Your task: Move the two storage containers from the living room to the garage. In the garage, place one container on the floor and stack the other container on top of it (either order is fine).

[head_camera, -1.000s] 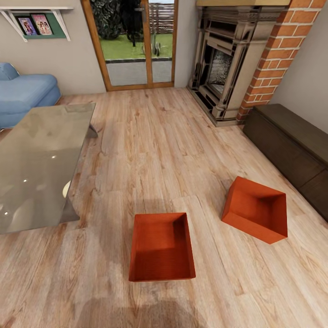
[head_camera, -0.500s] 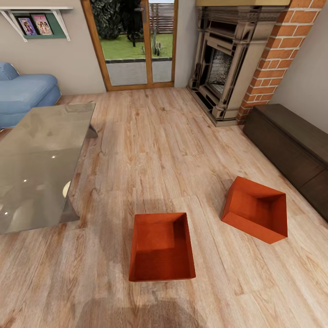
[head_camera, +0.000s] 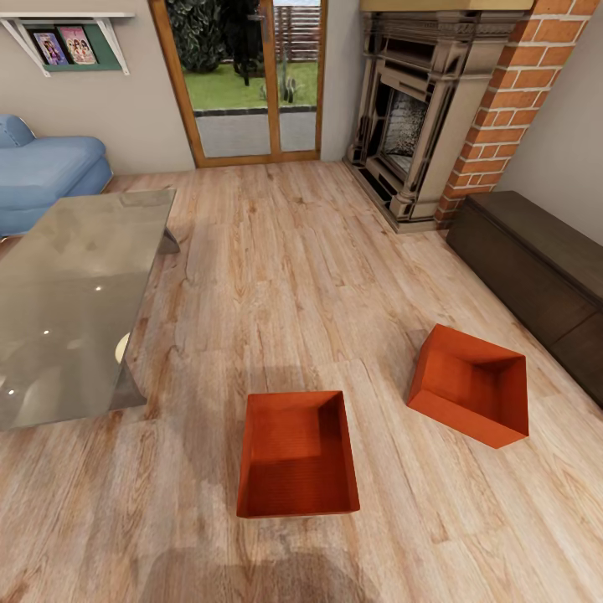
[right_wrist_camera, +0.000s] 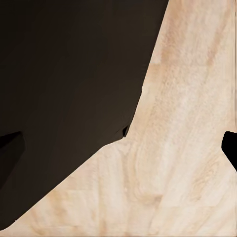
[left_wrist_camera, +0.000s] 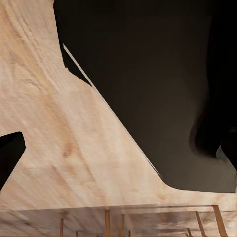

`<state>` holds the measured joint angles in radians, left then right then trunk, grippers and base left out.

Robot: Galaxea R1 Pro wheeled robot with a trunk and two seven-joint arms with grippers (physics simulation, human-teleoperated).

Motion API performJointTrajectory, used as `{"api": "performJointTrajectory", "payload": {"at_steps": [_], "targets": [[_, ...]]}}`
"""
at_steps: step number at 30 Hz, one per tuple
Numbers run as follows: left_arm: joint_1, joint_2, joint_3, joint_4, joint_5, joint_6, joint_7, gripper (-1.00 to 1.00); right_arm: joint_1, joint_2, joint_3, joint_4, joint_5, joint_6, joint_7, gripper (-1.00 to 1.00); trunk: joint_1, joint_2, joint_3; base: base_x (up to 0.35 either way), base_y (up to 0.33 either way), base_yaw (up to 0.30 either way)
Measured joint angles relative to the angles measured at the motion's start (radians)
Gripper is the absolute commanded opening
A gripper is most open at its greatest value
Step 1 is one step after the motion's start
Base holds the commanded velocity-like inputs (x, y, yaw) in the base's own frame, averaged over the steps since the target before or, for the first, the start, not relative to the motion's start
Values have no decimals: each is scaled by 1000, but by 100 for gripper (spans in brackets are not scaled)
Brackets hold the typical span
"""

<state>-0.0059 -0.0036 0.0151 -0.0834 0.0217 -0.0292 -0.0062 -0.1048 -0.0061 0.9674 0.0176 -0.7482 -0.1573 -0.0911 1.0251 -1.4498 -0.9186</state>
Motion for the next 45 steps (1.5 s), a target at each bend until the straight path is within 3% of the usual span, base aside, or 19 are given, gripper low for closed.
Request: {"api": "performJointTrajectory", "payload": {"at_steps": [4, 8, 14, 16, 19, 21, 27, 29, 34, 38, 41, 45], "targets": [[0, 6, -1, -122, -1, 14, -2, 100, -1, -14, -2, -1, -2, 6, 2, 100, 0, 0, 0, 0, 0, 0], [-1, 14, -1, -286, -1, 80, -3, 100, -60, -19, -3, -1, -5, 11, 3, 100, 0, 0, 0, 0, 0, 0], [-1, 14, 0, -667, 2, 320, -9, 100, -217, -24, -9, -1, -8, 21, 5, 100, 0, 0, 0, 0, 0, 0], [0, 13, 0, -786, 2, 388, -9, 100, -264, -37, -11, -1, -9, 43, 5, 100, 0, 0, 0, 0, 0, 0], [-4, 10, 1, -928, 2, 499, -8, 100, -336, -57, -13, -5, -17, 84, 6, 100, 0, 0, 0, 0, 0, 0], [-21, 0, 0, -983, 2, 578, -7, 100, -418, -70, -12, -6, -48, 128, 7, 100, 0, 0, 0, 0, 0, 0], [-218, -96, -2, -988, 3, 678, 0, 100, -598, -75, -13, -5, -82, 177, 7, 100, 0, 0, 0, 0, 0, 0], [-282, -110, -2, -987, 2, 724, 2, 100, -650, -75, -13, -5, -85, 201, 7, 100, 0, 0, 0, 0, 0, 0], [-399, -126, -2, -979, 5, 777, 6, 100, -743, -70, -13, -6, -86, 235, 5, 100, 0, 0, 0, 0, 0, 0], [-493, -143, -2, -925, 4, 787, 7, 100, -802, -64, -13, -18, -86, 272, 4, 100, 0, 0, 0, 0, 0, 0], [-585, -149, -1, -842, 4, 789, 8, 100, -832, -59, -14, -70, -85, 307, -3, 100, 0, 0, 0, 0, 0, 0], [-689, -150, -3, -739, 3, 789, 9, 100, -848, -54, -33, -210, -85, 349, -84, 100, 0, 0, 0, 0, 0, 0]]}}
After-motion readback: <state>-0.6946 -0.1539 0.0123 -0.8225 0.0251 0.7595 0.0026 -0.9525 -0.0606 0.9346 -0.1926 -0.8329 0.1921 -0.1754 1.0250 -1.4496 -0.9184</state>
